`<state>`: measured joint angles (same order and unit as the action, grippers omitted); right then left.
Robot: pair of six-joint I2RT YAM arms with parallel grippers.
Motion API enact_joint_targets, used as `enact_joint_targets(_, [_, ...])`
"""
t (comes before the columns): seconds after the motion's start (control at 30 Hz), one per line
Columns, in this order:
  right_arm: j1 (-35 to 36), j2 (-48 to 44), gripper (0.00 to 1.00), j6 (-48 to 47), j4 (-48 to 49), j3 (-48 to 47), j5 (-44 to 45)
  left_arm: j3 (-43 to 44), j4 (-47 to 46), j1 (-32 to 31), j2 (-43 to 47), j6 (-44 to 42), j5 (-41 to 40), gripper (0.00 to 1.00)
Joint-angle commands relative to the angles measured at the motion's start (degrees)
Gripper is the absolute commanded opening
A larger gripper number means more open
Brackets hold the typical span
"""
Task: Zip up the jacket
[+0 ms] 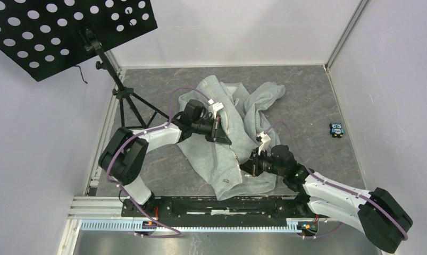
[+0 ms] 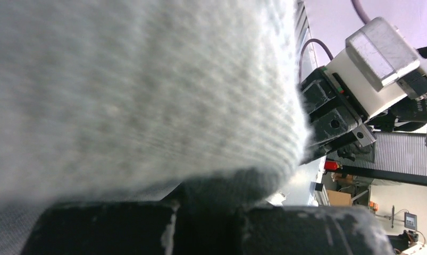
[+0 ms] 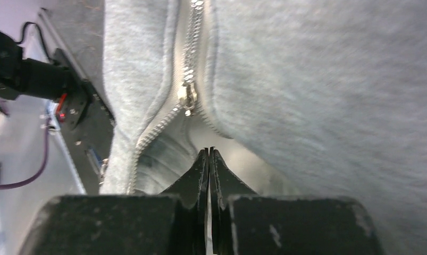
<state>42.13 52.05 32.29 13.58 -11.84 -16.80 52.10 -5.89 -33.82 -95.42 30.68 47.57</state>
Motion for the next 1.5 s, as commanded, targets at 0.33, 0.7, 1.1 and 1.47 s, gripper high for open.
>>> enact_joint_targets(0.33, [9.79,3.86,0.29,14.36,14.51,-4.29,10.55,-0.24,3.28,-0.34,1.59,2.03,4.61,0.02])
enact_joint_targets(0.7, [10.51,5.17,0.57,21.80,18.56,0.48,22.33,1.18,5.01,-0.30,0.44,4.50,5.14,0.02])
enact_joint_targets(1.1, [14.03,6.73,0.69,26.94,33.55,9.64,27.74,0.21,2.99,-0.37,1.54,6.40,4.37,0.02])
enact_joint_targets(1.47, [15.44,14.22,0.35,25.79,33.87,5.20,33.65,0.20,2.75,-1.05,2.38,6.24,4.57,0.02])
